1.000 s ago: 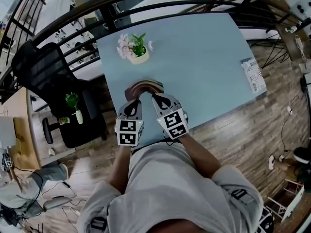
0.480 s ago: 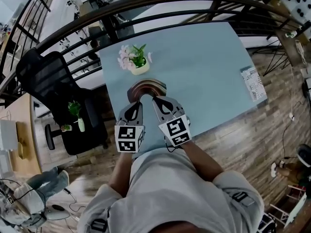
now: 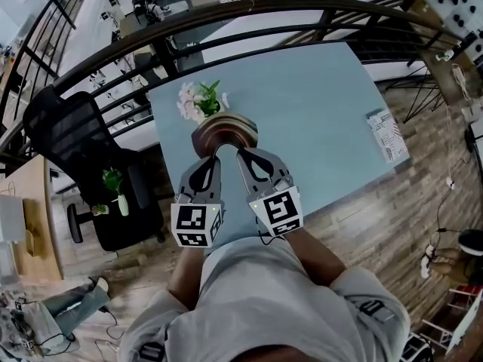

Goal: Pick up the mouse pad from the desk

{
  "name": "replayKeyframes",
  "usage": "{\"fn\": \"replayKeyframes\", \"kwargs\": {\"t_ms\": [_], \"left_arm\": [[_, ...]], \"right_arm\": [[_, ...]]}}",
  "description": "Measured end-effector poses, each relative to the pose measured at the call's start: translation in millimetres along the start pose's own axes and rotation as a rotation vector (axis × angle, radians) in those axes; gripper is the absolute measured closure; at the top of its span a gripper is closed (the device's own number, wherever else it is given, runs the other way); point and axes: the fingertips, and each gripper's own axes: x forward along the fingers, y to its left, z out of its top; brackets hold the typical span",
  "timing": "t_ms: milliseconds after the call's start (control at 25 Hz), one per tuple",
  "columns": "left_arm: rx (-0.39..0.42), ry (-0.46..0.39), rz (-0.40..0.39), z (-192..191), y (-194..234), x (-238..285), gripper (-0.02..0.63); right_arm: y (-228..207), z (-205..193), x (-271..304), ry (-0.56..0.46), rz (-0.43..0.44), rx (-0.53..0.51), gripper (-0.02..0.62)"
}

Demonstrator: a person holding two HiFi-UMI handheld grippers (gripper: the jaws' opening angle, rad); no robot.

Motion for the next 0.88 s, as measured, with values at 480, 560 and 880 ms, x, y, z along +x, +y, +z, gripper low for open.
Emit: {"fn": "replayKeyframes", "kwargs": {"t_ms": [480, 560, 880], "left_arm": [[0.038, -0.094, -0.038, 37, -20, 0, 0.581], [0.044, -0.095, -0.041, 37, -21, 1, 0.581], [0.047, -0.095, -0.048, 38, -25, 3, 0.581]], "right_arm": [[-16, 38, -22, -0.087, -0.054, -0.060, 0.578], [-17, 39, -23, -0.088, -0.059, -0.061, 0.578], [-21, 40, -25, -0.097, -0.067, -0.060, 0.578]]}}
